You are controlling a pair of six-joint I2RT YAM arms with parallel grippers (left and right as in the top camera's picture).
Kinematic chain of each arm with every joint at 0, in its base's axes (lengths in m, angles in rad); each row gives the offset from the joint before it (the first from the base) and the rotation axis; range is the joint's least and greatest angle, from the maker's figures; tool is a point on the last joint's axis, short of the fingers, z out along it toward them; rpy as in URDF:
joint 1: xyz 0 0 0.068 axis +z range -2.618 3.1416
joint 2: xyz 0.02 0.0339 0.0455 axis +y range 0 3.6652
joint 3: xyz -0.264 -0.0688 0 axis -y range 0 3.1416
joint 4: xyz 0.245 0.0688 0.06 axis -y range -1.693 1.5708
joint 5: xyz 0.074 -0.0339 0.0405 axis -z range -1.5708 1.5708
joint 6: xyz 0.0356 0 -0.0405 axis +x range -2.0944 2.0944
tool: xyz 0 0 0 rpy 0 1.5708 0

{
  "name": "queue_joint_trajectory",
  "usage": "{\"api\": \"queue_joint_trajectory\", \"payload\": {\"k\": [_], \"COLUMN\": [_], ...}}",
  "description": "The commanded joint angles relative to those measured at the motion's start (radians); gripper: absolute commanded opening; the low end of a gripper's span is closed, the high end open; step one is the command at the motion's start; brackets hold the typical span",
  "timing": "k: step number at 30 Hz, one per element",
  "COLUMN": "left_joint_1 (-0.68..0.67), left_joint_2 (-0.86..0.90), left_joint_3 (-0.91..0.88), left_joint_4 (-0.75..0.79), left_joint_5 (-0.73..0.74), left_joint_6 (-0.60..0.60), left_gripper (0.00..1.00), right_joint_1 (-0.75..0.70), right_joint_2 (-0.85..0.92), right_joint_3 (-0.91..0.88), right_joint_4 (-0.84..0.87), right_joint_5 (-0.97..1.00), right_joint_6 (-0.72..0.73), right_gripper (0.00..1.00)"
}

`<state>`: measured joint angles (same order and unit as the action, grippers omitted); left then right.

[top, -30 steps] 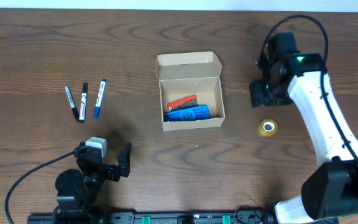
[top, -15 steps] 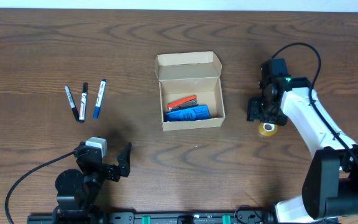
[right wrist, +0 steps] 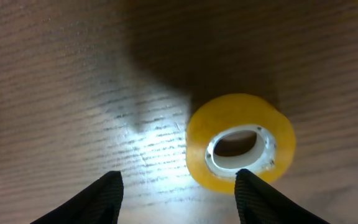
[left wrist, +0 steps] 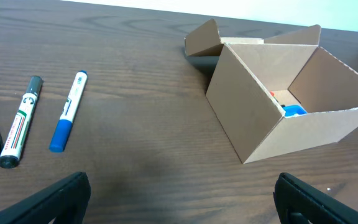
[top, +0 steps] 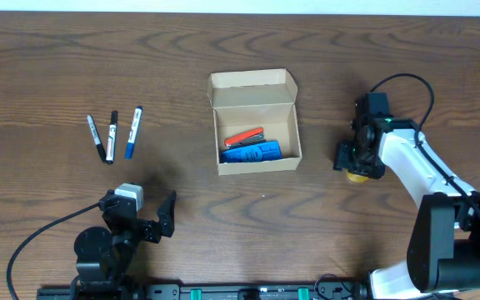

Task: Pack container
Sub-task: 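Move the right gripper down over the yellow tape roll, then close the right gripper on the tape roll rim and lift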

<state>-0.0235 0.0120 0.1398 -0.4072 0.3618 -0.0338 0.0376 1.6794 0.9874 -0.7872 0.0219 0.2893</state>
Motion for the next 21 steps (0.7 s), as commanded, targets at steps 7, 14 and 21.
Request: {"api": "queue_joint_trajectory", "payload": {"k": [7, 14, 21], "left_joint_1": [-0.003, -0.003, -0.003], "left_joint_2": [-0.007, -0.007, -0.007], "left_joint_3": [-0.02, -0.02, -0.02], "left_joint_4": [-0.001, -0.001, -0.001], "left_joint_5": [-0.003, -0.003, -0.003], "left_joint_6": [-0.011, -0.011, -0.011], "left_gripper": [0.95, 0.95, 0.95], "right_joint_1": [-0.019, -0.019, -0.019], "right_joint_2": [-0.011, -0.011, -0.011], "right_joint_3": [-0.053, -0.102, -0.105], "right_joint_4": [0.063, 0.133, 0.144], "right_joint_5": [-0.004, -0.003, -0.003], "right_joint_6": [0.018, 0.018, 0.018], "right_gripper": [0.59, 0.57, 0.45]}}
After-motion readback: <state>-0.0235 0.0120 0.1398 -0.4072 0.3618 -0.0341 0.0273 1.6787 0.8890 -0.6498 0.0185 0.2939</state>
